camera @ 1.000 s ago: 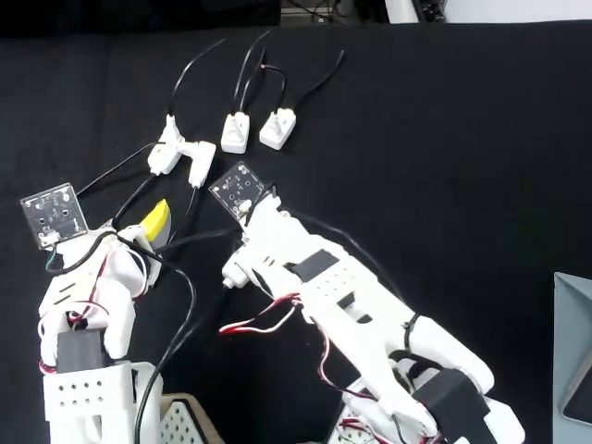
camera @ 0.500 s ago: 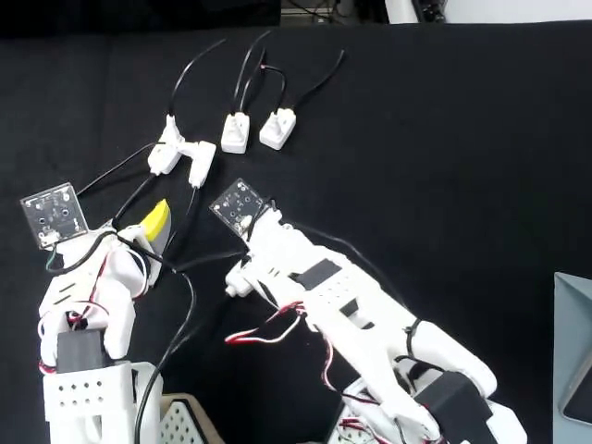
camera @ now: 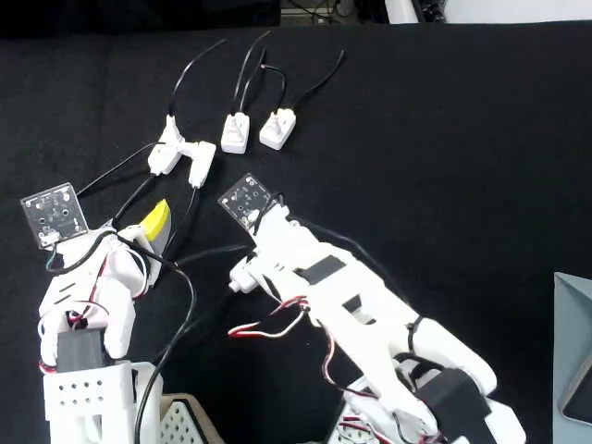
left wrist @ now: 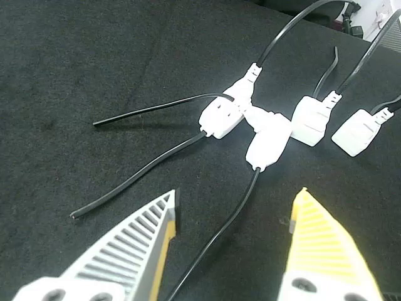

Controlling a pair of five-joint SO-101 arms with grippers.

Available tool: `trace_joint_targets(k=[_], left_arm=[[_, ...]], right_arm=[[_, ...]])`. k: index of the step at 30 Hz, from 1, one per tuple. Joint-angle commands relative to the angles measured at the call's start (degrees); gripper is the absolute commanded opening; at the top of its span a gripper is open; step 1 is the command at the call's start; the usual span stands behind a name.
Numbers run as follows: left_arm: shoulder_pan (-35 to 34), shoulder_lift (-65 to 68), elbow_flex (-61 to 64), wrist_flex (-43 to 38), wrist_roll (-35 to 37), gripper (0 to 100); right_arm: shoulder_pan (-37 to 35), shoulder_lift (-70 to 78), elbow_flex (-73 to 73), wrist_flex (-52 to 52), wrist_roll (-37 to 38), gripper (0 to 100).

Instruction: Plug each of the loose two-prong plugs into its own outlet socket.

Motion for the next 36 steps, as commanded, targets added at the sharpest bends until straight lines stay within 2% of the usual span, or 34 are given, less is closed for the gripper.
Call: trace_joint_targets(k=[1, 5, 13, 17, 20, 26, 28, 34, 36], left_arm=[[-0.31, -0.44, -0.22, -0.79, 0.0, 29], [-0.31, -0.44, -0.22, -0.79, 0.0, 29], [-0.31, -0.44, -0.13, -0.79, 0.0, 29], [-0.4, -0.44, -0.13, -0.97, 0.0, 29], [-0.4, -0.44, 0.57, -1.23, -0.09, 29], [-0.48, -0.44, 0.75, -1.32, -0.09, 29], [-0.48, -0.44, 0.92, -1.32, -0.09, 29], [-0.57, -0.44, 2.33, -3.6, -0.09, 29], [-0.57, -0.44, 2.24, -3.52, -0.09, 29]], right_arm=[[1.58, 5.49, -3.82, 7.03, 0.09, 1.2], [1.41, 8.84, -6.99, 10.64, 0.0, 1.1], [1.41, 9.01, -8.13, 11.34, -0.09, 1.8], [1.41, 9.01, -10.95, 12.92, -3.78, 14.8], [1.32, 9.01, -16.22, 18.46, -4.04, 22.1], [-0.53, 8.92, -26.86, 28.22, -4.22, 22.3], [-1.49, 7.69, -29.23, 31.21, -6.33, 22.3], [-3.69, -3.91, -33.45, 42.29, -8.53, 22.1], [-4.22, -8.75, -33.27, 45.8, -8.53, 19.1]])
